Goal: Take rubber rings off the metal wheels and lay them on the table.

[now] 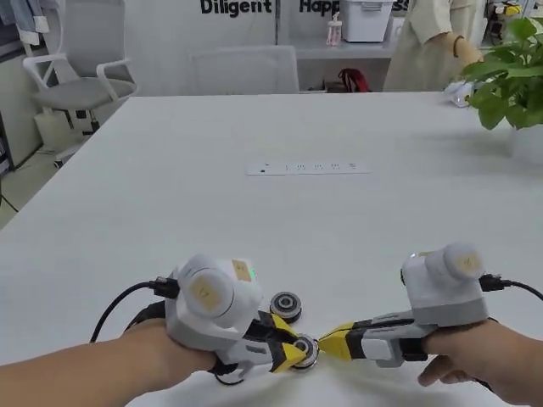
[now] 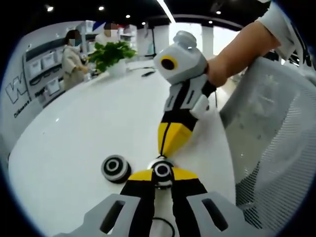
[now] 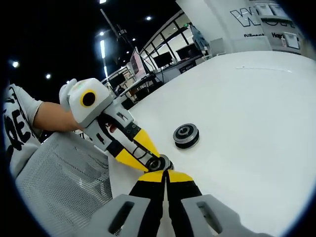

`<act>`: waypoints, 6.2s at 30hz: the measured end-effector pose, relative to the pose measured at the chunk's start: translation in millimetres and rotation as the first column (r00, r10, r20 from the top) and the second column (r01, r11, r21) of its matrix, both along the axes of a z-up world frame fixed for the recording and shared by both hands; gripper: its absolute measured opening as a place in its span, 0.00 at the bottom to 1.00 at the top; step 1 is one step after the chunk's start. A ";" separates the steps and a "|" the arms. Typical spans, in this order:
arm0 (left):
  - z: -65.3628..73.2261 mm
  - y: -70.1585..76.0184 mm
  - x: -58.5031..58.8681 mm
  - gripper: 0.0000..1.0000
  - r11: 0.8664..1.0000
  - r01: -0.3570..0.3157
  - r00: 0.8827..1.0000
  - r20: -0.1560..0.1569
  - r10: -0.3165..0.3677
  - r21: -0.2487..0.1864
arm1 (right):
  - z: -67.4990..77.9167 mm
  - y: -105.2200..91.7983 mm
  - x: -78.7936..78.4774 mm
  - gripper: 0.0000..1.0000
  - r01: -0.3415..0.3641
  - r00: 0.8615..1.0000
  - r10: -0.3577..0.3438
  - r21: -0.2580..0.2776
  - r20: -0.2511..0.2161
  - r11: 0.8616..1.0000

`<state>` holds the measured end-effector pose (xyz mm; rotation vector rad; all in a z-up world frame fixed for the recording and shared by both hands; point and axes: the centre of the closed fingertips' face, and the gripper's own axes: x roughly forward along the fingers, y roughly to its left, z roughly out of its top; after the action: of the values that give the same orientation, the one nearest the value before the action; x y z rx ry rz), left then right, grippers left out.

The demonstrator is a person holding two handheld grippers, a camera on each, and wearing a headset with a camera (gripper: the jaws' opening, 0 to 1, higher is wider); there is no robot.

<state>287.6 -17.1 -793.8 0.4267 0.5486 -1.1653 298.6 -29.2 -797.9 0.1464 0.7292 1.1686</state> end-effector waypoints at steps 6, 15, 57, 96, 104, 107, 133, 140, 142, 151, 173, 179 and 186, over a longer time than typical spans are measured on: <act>-0.3 -1.0 -0.1 0.11 1.000 -0.002 1.000 0.015 0.002 0.011 | 2.0 1.3 -0.6 0.00 0.024 0.999 -0.023 0.025 -0.033 0.999; -0.5 -0.9 0.3 0.11 1.000 -0.011 1.000 0.016 0.011 0.010 | 4.8 4.1 -1.0 0.00 0.022 0.999 -0.021 0.029 -0.034 0.999; 11.8 5.6 -7.9 0.21 0.996 0.086 0.995 0.039 -0.087 0.034 | 14.3 11.1 -8.7 0.00 -0.053 0.996 0.053 -0.010 0.071 0.999; 56.1 85.5 -15.8 0.70 0.989 -0.059 0.998 0.018 0.062 -0.137 | 37.2 68.7 -15.2 0.00 -0.123 0.990 0.118 0.070 0.071 0.990; 57.0 97.6 -16.0 0.71 0.985 -0.100 0.995 0.014 0.103 -0.143 | 24.4 79.2 -15.8 0.00 -0.109 0.992 0.106 0.037 0.070 0.993; 55.6 101.4 -16.3 0.71 0.984 -0.110 0.994 0.011 0.112 -0.142 | 22.1 83.7 -16.5 0.00 -0.111 0.991 0.108 0.029 0.075 0.993; 52.1 114.4 -21.3 0.70 0.978 -0.160 0.987 0.001 0.162 -0.135 | 7.5 97.1 3.4 0.03 -0.048 0.976 0.065 -0.083 0.208 0.995; 53.9 114.0 -16.4 0.71 0.978 -0.161 0.987 0.004 0.163 -0.134 | 12.3 93.9 7.6 0.11 -0.044 0.971 0.060 -0.074 0.230 0.996; 54.6 113.7 -14.9 0.71 0.978 -0.160 0.987 0.006 0.162 -0.134 | 15.6 92.0 9.7 0.12 -0.046 0.970 0.060 -0.064 0.234 0.997; 63.1 109.4 1.3 0.69 0.977 -0.157 0.987 0.019 0.161 -0.146 | 36.3 78.0 21.6 0.16 -0.027 0.968 0.029 -0.009 0.250 1.000; 59.5 83.5 27.0 0.61 0.975 -0.151 0.988 0.000 0.153 -0.161 | 25.7 19.8 47.3 0.17 0.039 0.965 -0.016 -0.085 0.261 0.996; 51.3 78.1 28.2 0.59 0.978 -0.144 0.990 -0.015 0.144 -0.152 | 9.4 14.7 44.2 0.17 0.022 0.965 0.016 -0.141 0.263 0.990; 38.6 73.0 31.4 0.56 0.980 -0.144 0.990 -0.030 0.141 -0.140 | 0.6 19.2 43.0 0.18 0.010 0.965 0.030 -0.153 0.260 0.988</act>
<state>319.0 56.0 -755.2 0.2496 0.5013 -1.0640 341.6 -10.0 -797.4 -0.1398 0.5826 1.1111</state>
